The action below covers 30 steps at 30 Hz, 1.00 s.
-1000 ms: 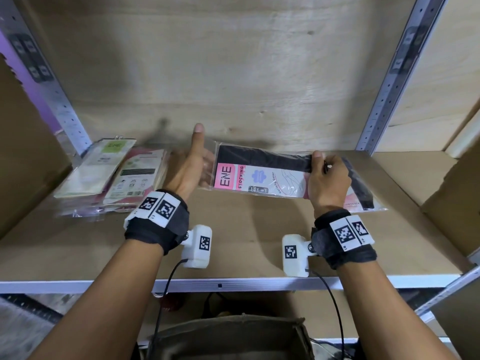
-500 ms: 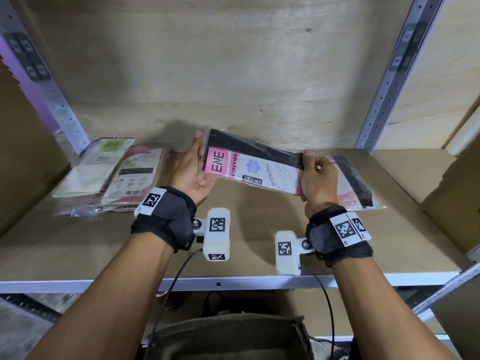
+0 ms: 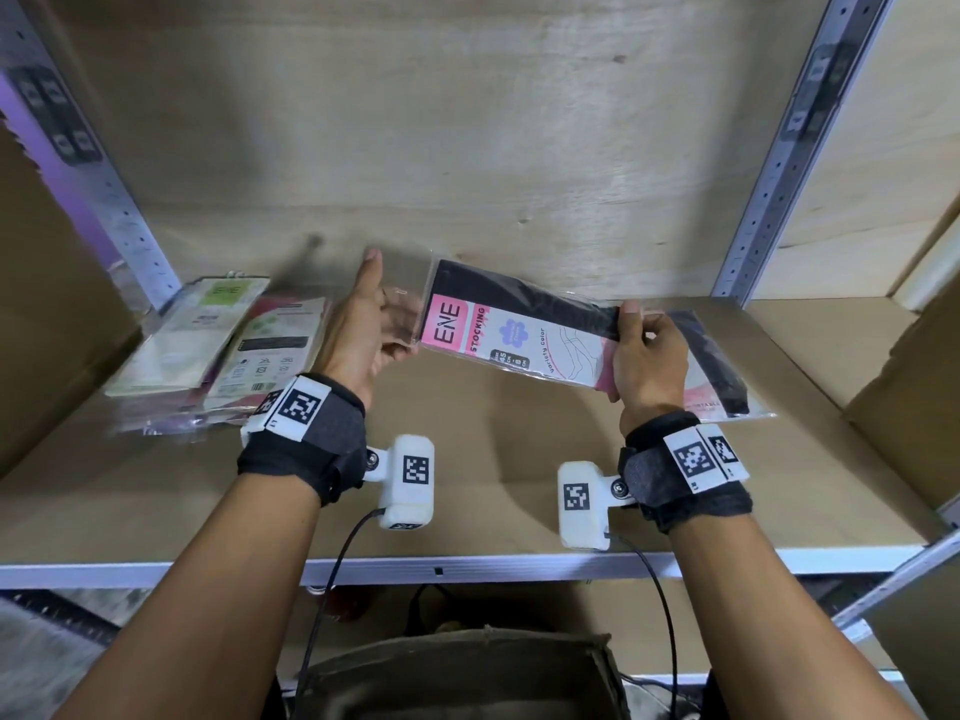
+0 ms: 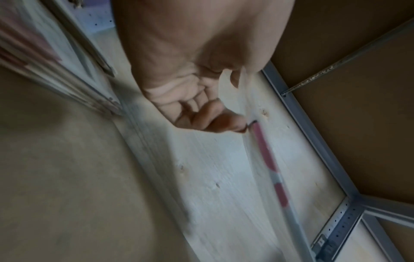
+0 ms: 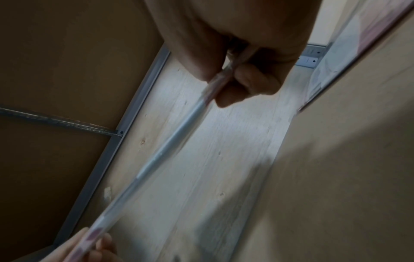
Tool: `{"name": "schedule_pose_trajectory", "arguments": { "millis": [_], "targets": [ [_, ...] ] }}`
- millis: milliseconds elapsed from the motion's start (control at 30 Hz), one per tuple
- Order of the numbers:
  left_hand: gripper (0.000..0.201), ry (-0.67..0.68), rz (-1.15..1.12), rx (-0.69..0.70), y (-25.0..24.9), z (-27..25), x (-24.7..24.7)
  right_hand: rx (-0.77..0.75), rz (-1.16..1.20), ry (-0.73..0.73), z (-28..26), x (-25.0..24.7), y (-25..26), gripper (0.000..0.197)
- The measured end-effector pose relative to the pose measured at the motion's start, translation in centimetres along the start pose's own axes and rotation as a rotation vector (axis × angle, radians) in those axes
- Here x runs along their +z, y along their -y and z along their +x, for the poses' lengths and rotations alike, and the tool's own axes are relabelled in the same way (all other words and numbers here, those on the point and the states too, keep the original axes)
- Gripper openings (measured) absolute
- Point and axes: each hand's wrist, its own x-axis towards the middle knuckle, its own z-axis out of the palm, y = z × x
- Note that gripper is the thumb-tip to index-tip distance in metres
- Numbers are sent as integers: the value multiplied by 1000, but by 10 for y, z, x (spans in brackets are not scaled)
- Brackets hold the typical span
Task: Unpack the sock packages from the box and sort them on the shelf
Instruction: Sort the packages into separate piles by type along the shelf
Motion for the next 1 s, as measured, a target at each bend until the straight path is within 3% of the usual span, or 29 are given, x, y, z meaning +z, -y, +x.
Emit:
{"name": "schedule_pose_trajectory", "arguments": {
  "millis": [133,233,333,467,567,667,733,800,833,933,1000],
  "targets": [
    [50,53,144,124,5,-4,-1,25,23,-19,-3,-3,3,36],
    [41,-33,176,261,8,-5,0,32,24,-23,-4,-4,6,32],
    [42,-67,159,290,10,-2,0,20,25,-30,-5,-3,7,33],
    [33,-85,-35,190,8,-3,3,49,65,-1,-1,1,1,47],
    [30,44,-286,78,7,-7,3,66,94,39,-1,6,-3,52],
    [42,128,-412,39,8,-8,4,92,116,57,-2,9,-5,53],
    [42,92,-387,20,10,-6,6,118,133,64,-2,10,-5,52],
    [29,3,-291,-8,13,-2,6,137,146,58,-2,10,-5,50],
    [38,-2,-249,-33,15,0,6,149,158,55,-3,9,-3,49],
    [77,141,-150,-136,20,0,14,213,227,100,-9,6,6,44],
    [78,264,-55,-146,24,-5,23,245,361,196,-20,7,13,31]
  ]
}}
